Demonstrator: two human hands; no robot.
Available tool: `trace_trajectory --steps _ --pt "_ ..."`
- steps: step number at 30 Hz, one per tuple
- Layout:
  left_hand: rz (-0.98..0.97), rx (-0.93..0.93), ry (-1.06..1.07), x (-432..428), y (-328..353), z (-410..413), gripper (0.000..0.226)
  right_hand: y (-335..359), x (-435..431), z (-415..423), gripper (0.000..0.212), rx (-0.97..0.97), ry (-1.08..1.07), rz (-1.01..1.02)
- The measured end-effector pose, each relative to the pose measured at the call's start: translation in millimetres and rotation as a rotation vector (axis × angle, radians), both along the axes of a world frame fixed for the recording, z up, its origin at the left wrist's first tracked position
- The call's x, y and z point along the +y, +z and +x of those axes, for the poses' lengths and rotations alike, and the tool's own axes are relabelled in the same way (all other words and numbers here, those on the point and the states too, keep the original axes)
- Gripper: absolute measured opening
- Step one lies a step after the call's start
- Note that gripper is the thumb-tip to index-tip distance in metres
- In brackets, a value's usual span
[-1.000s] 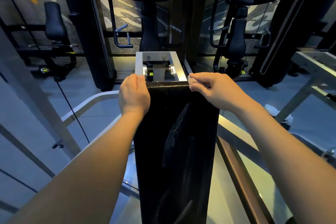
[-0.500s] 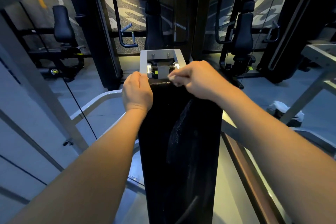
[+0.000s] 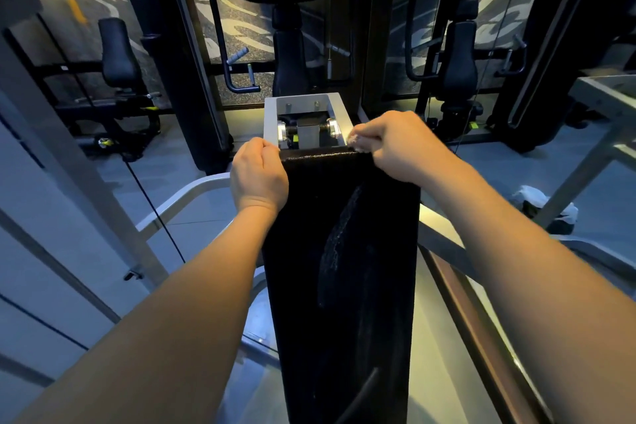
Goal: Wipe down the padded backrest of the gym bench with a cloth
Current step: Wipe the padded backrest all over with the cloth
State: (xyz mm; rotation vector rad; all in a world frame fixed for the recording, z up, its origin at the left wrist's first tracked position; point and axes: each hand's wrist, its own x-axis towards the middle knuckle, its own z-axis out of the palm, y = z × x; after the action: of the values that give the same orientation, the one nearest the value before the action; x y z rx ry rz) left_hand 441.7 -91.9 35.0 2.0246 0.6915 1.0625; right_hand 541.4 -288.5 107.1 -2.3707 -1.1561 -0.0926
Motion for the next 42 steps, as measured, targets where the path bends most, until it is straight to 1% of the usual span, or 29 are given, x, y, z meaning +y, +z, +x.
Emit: trace_trajectory --steps 2,4,5,8,10,12,14,17,19,22,24,26,28,31,33,36,38,39,42 --pt "0.011 -0.003 0.005 0 -1 0 0.042 -4 -10 3 0.02 -0.035 -0.088 0.009" --pt "0.013 -0.005 0.003 1 -2 1 0.041 -12 7 -10 0.021 -0.101 -0.126 0.032" --pt "0.013 -0.005 0.001 2 -3 1 0.041 -16 21 -18 0.019 -0.119 -0.112 0.039" --pt "0.04 -0.003 0.02 0 -3 0 0.04 -26 38 -33 0.025 -0.171 -0.001 0.043" --pt "0.058 -0.002 0.045 -3 -4 0 0.039 -23 24 -22 0.025 -0.175 0.027 0.03" --pt "0.071 0.001 0.056 -5 -4 1 0.038 -20 3 -6 0.025 -0.177 -0.025 -0.006" --pt "0.074 0.005 0.069 -4 -4 1 0.036 -22 -17 11 0.028 -0.142 -0.112 0.071" --pt "0.079 0.006 0.082 -4 -5 2 0.033 -35 -41 25 0.03 0.014 -0.182 0.27" --pt "0.087 0.007 0.085 -3 -6 2 0.034 -46 -49 27 0.029 0.105 -0.21 0.374" --pt "0.092 0.002 0.099 -3 -5 2 0.039 -59 -47 30 0.028 0.162 -0.212 0.535" --pt "0.102 0.006 0.105 -5 -4 2 0.04 -75 -51 28 0.029 0.265 -0.24 0.662" --pt "0.121 0.007 0.111 -6 -5 1 0.039 -102 -61 17 0.036 0.362 -0.283 0.681" --pt "0.132 0.0 0.124 -6 -5 1 0.039 -129 -72 -3 0.048 0.449 -0.315 0.667" --pt "0.129 0.009 0.147 -8 -5 2 0.043 -134 -74 -15 0.043 0.64 -0.313 0.774" --pt "0.128 0.009 0.151 -9 -5 2 0.044 -115 -65 -1 0.04 0.621 -0.313 0.834" --pt "0.129 0.0 0.148 -10 -5 2 0.044 -82 -50 22 0.023 0.513 -0.25 0.889" --pt "0.128 0.002 0.152 -9 -6 3 0.043 -80 -48 26 0.024 0.438 -0.223 0.855" --pt "0.128 0.005 0.151 -8 -6 3 0.042 -84 -50 21 0.026 0.439 -0.229 0.847" --pt "0.128 0.002 0.157 -7 -6 4 0.043 -121 -62 -1 0.033 0.545 -0.3 0.843"
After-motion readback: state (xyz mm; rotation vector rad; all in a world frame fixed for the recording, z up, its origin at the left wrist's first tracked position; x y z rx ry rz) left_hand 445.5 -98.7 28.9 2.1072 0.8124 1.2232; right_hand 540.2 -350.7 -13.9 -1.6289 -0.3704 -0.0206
